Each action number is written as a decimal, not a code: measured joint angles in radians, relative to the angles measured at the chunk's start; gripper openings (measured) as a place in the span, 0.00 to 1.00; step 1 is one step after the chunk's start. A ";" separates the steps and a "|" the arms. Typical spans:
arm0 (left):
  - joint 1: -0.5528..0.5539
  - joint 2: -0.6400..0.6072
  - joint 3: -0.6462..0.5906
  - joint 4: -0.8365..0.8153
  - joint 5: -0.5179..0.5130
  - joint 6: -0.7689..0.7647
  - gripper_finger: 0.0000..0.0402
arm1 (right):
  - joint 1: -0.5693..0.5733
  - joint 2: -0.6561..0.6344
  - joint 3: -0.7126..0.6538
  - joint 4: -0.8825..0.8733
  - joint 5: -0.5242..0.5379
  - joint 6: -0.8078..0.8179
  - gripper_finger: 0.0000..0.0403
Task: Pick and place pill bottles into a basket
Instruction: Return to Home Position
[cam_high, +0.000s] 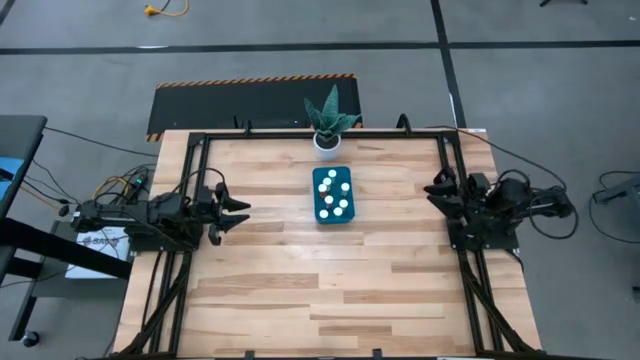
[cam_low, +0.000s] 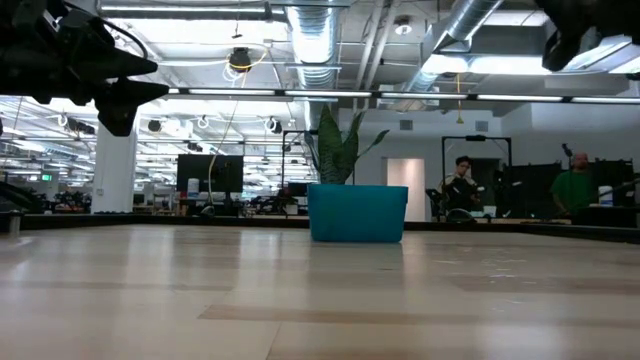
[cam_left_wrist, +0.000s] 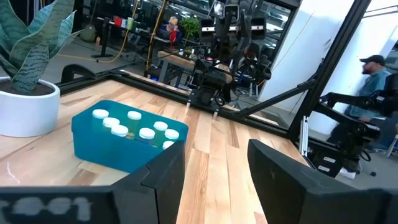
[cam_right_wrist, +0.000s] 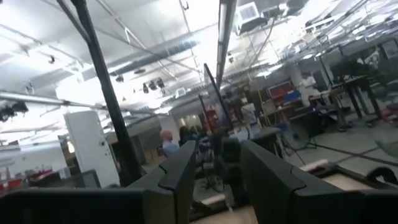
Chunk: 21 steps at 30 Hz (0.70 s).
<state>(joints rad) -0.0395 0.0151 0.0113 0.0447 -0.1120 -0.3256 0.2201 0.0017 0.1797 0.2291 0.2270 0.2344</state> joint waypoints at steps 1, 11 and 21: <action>0.000 0.000 0.000 0.000 0.000 0.000 0.41 | -0.004 0.000 -0.012 0.002 -0.007 0.000 0.30; 0.000 0.000 0.000 -0.001 -0.001 0.000 0.41 | -0.095 0.000 -0.082 0.019 -0.126 -0.014 0.25; 0.000 0.000 0.000 -0.002 -0.001 0.000 0.41 | -0.206 0.000 -0.134 -0.005 -0.187 0.027 0.25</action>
<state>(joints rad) -0.0395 0.0151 0.0109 0.0432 -0.1131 -0.3256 0.0142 0.0021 0.0456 0.2239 0.0395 0.2619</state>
